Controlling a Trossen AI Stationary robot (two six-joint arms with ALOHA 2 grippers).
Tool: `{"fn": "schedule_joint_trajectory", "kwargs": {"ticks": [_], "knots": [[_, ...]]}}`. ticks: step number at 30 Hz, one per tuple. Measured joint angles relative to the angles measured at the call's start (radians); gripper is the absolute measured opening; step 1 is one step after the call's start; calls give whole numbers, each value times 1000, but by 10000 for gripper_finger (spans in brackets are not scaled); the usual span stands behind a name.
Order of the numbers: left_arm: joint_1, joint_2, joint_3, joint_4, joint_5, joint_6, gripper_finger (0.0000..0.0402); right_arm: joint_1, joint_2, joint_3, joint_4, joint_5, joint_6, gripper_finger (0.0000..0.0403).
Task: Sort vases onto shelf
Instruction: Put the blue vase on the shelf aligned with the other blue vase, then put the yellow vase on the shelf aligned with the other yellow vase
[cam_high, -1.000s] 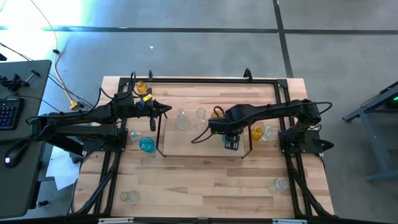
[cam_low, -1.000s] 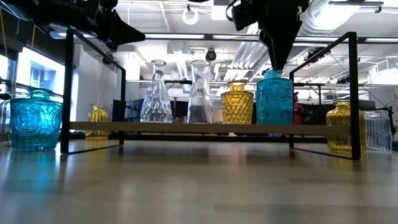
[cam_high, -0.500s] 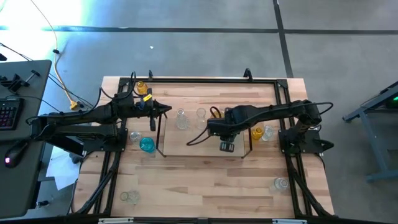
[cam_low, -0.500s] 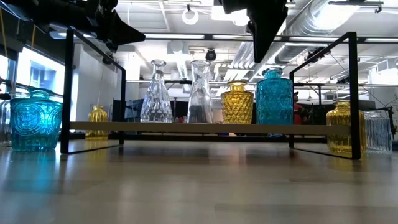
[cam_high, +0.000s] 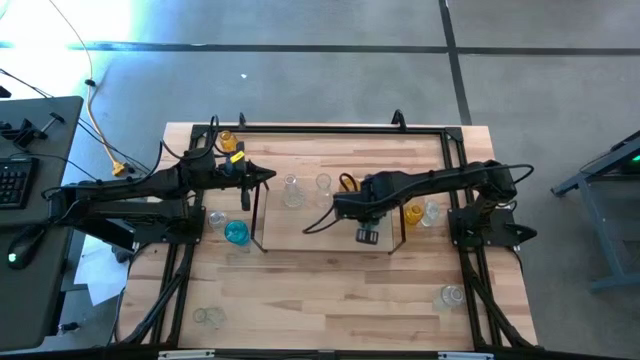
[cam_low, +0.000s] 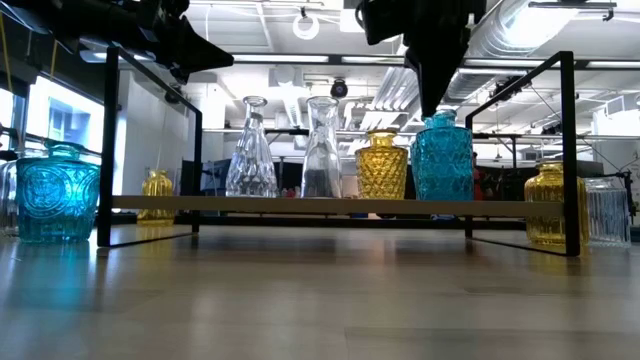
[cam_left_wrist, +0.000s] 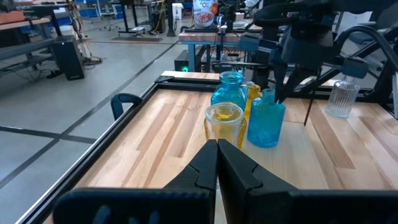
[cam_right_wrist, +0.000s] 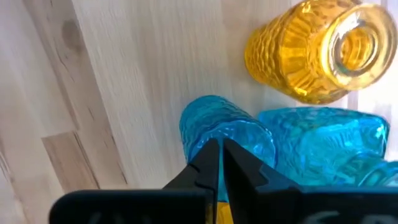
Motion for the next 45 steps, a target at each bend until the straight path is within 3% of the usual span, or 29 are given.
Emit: {"fn": "schedule_joint_trajectory", "kwargs": {"ticks": [21, 29, 34, 41, 45], "knots": [[0, 0, 0, 0, 0, 0, 0, 3, -6, 1, -58, 38, 26, 9], [0, 0, 0, 0, 0, 0, 0, 57, -118, 1, -44, 94, 57, 9], [0, 0, 0, 0, 0, 0, 0, 134, -216, 2, -68, 87, 183, 9], [0, 0, 0, 0, 0, 0, 0, 284, -325, 1, -264, 125, 546, 9], [0, 0, 0, 0, 0, 0, 0, 341, -398, -76, -218, 171, 649, 9]]}}
